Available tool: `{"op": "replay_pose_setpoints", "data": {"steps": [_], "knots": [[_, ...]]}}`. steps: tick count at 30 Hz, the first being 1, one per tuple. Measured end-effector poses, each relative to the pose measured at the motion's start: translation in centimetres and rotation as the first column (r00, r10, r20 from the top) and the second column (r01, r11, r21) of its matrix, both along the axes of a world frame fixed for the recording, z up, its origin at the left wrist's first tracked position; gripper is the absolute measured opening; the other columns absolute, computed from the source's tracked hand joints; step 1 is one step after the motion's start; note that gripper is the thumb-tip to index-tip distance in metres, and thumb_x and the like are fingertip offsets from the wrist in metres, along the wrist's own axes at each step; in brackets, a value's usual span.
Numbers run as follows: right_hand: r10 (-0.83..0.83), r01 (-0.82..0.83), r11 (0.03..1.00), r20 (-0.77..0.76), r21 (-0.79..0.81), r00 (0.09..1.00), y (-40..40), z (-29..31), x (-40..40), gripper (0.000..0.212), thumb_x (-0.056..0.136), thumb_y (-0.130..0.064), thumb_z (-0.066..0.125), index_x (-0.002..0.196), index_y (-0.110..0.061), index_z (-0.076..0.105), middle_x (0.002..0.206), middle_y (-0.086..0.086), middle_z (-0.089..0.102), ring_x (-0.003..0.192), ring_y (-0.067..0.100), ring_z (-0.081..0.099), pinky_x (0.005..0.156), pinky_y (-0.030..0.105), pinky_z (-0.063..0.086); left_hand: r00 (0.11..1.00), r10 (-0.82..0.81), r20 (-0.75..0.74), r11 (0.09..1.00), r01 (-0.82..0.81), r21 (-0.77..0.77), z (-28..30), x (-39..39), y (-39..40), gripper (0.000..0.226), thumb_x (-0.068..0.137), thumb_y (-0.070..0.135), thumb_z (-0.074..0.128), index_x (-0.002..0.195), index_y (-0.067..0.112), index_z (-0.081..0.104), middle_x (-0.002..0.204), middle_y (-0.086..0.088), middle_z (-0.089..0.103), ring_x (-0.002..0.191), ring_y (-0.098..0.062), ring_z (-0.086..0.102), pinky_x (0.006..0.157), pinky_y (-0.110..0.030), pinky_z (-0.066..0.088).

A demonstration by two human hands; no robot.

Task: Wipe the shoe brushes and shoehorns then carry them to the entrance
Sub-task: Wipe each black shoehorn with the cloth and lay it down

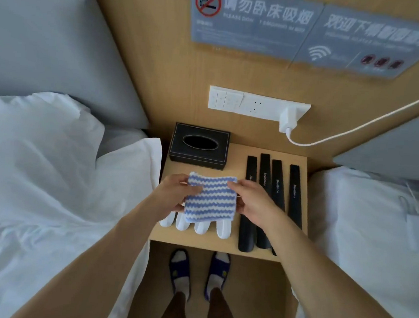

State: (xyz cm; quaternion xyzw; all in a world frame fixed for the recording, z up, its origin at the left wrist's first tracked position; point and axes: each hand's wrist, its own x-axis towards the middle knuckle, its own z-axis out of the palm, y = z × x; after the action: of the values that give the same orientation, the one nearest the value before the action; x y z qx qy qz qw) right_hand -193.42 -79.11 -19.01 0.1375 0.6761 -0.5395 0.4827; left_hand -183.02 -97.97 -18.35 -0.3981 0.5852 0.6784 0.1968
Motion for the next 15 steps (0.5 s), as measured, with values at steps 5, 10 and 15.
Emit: {"op": "replay_pose_setpoints", "data": {"steps": [5,10,15], "knots": [[-0.006,0.004,1.000,0.099,0.013,0.995,-0.8,-3.9,-0.3,0.016,0.092,0.003,0.065,0.106,-0.005,0.068,0.103,0.011,0.076,0.090,0.021,0.076,0.069,0.030,0.062,0.999,0.004,0.049,1.000,-0.003,-0.028,-3.7,0.2,-1.1,0.023,0.093,0.011,0.065,0.116,0.015,0.062,0.112,-0.008,0.069,0.097,-0.020,0.071,0.076,-0.034,0.061],[0.050,-0.028,0.982,-0.113,0.185,0.992,-3.9,-7.7,-1.7,0.010,0.095,-0.006,0.065,0.096,-0.016,0.066,0.098,0.009,0.075,0.082,0.021,0.076,0.068,0.038,0.063,0.999,0.016,0.034,0.980,-0.009,-0.200,-7.7,-2.0,-2.0,0.014,0.098,0.014,0.057,0.109,0.023,0.061,0.111,-0.005,0.068,0.098,-0.023,0.069,0.079,-0.040,0.061],[0.151,-0.046,0.941,-0.295,0.336,0.944,-5.8,-11.4,-4.0,0.025,0.093,-0.016,0.069,0.117,-0.013,0.064,0.122,0.011,0.068,0.110,0.028,0.067,0.097,0.040,0.055,0.998,0.057,0.002,0.928,-0.052,-0.369,-12.7,-4.5,-3.8,0.027,0.089,0.025,0.072,0.113,0.027,0.059,0.110,0.003,0.066,0.092,-0.015,0.066,0.067,-0.019,0.055]]}}
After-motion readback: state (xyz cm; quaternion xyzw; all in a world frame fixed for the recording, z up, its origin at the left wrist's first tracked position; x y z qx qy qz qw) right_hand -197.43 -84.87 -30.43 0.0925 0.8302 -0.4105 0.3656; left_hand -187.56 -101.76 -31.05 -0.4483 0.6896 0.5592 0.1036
